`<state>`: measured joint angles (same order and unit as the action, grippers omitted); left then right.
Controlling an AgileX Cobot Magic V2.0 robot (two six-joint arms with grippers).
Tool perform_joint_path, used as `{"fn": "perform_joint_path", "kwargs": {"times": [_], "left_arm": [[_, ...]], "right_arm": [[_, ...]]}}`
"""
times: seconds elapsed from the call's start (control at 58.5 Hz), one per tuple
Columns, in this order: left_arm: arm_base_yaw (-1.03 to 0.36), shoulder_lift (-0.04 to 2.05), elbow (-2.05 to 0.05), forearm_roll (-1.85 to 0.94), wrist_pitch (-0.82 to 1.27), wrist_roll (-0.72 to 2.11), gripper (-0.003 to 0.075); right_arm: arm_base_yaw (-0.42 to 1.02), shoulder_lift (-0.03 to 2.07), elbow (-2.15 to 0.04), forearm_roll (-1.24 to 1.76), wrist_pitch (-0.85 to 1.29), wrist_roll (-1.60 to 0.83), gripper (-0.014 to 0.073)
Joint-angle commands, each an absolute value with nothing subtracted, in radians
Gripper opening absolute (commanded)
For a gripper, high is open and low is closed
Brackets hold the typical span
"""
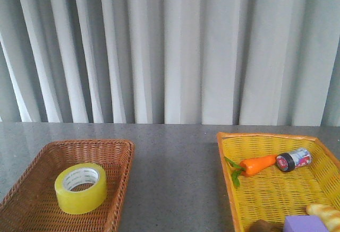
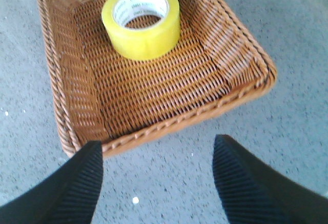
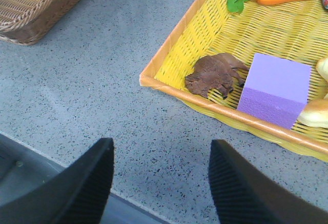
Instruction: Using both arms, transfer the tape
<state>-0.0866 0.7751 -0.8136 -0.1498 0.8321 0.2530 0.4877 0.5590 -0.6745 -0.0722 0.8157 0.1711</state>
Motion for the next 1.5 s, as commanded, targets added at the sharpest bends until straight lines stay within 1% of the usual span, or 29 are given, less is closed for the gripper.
{"fn": "perform_joint_path", "kwargs": {"times": [0.0, 0.171, 0.359, 0.461, 0.512, 0.581, 0.786, 0.871, 0.922, 1.486], "left_arm": [[-0.093, 0.696, -0.764, -0.177, 0.736, 0.248, 0.0444], [-0.093, 0.599, -0.674, -0.189, 0.672, 0.248, 0.0444], [-0.093, 0.574, -0.624, -0.190, 0.658, 0.246, 0.0444], [-0.093, 0.574, -0.618, -0.191, 0.649, 0.246, 0.0414], [-0.093, 0.574, -0.618, -0.191, 0.642, 0.246, 0.0377], [-0.093, 0.574, -0.618, -0.192, 0.639, 0.245, 0.0315], [-0.093, 0.574, -0.618, -0.228, 0.635, 0.245, 0.0104], [-0.093, 0.574, -0.618, -0.240, 0.631, 0.245, 0.0033], [-0.093, 0.574, -0.618, -0.242, 0.629, 0.245, -0.0006], [-0.093, 0.574, -0.618, -0.242, 0.628, 0.245, -0.0007]], "right_arm": [[0.482, 0.562, -0.701, -0.086, 0.757, 0.169, 0.0417], [0.482, 0.562, -0.701, -0.086, 0.753, 0.169, 0.0417], [0.482, 0.562, -0.701, -0.086, 0.754, 0.169, 0.0417], [0.482, 0.562, -0.701, -0.086, 0.762, 0.169, 0.0406], [0.482, 0.562, -0.701, -0.086, 0.767, 0.169, 0.0383], [0.482, 0.562, -0.701, -0.086, 0.773, 0.169, 0.0329], [0.482, 0.562, -0.701, -0.085, 0.788, 0.169, 0.0111], [0.482, 0.562, -0.701, -0.084, 0.788, 0.169, 0.0022], [0.482, 0.562, -0.701, -0.083, 0.788, 0.169, -0.0015], [0.482, 0.562, -0.701, -0.085, 0.788, 0.169, -0.0008]]}}
